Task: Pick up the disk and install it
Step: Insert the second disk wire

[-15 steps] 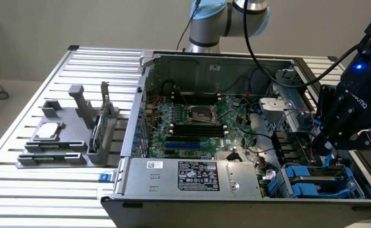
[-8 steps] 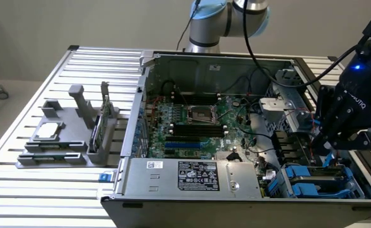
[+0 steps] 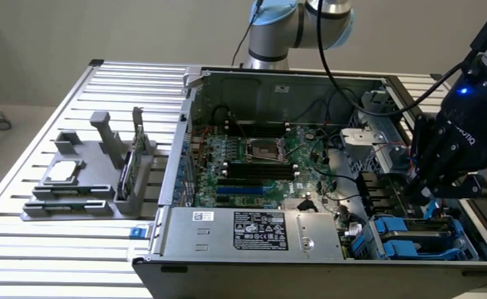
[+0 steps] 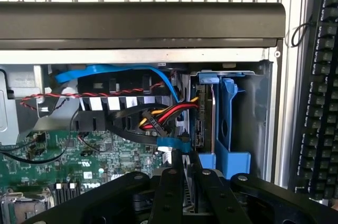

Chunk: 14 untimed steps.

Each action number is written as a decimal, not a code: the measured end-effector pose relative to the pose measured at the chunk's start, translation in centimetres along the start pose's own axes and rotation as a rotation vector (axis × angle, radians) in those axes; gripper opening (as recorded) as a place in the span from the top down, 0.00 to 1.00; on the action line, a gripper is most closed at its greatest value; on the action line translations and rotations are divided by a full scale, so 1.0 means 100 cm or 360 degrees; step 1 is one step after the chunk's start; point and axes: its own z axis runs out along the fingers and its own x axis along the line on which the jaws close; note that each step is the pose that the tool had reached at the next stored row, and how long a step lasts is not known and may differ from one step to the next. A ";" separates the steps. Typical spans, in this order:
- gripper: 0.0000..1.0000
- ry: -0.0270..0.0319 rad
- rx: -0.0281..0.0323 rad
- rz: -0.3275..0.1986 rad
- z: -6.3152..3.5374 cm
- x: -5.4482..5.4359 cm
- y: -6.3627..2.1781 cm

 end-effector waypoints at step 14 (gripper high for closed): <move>0.84 -0.00004 -0.00007 -0.0012 0.0113 -0.010 0.0007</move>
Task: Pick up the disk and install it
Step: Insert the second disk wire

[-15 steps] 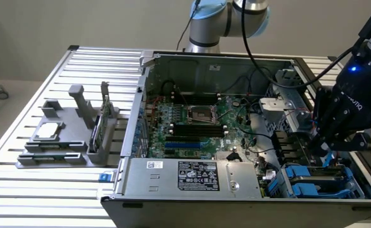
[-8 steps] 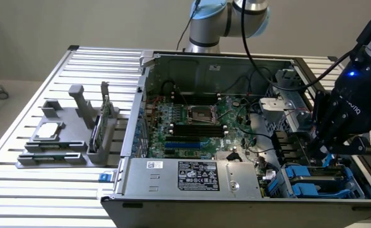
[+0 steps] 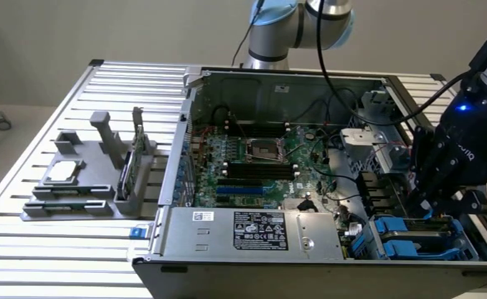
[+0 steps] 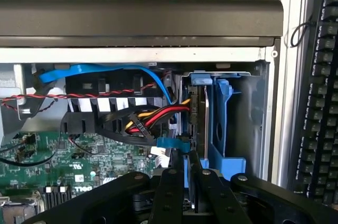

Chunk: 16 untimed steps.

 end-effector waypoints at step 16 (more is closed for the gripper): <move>0.84 -0.00011 -0.00019 -0.0030 0.0060 -0.003 0.0019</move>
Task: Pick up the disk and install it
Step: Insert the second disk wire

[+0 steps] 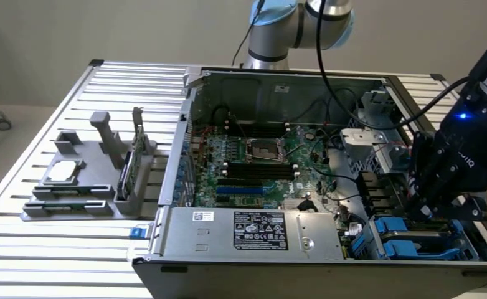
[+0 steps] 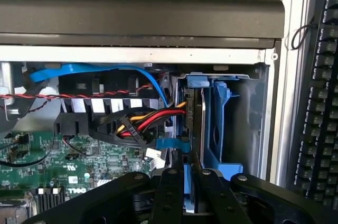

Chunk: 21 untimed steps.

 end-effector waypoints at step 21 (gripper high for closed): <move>0.84 -0.00018 -0.00024 -0.0037 0.0054 -0.002 0.0043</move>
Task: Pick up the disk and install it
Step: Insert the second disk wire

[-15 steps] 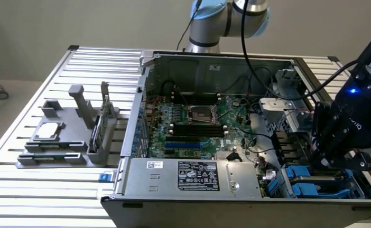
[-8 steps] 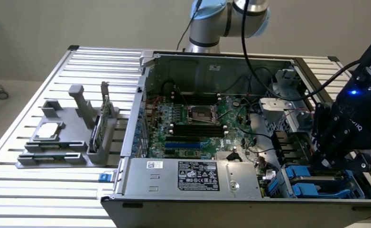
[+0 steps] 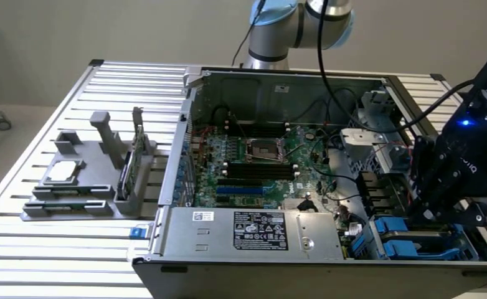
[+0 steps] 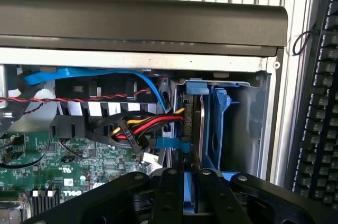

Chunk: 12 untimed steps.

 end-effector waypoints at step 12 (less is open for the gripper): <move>0.83 0.00005 -0.00013 -0.0012 0.0032 0.000 0.0002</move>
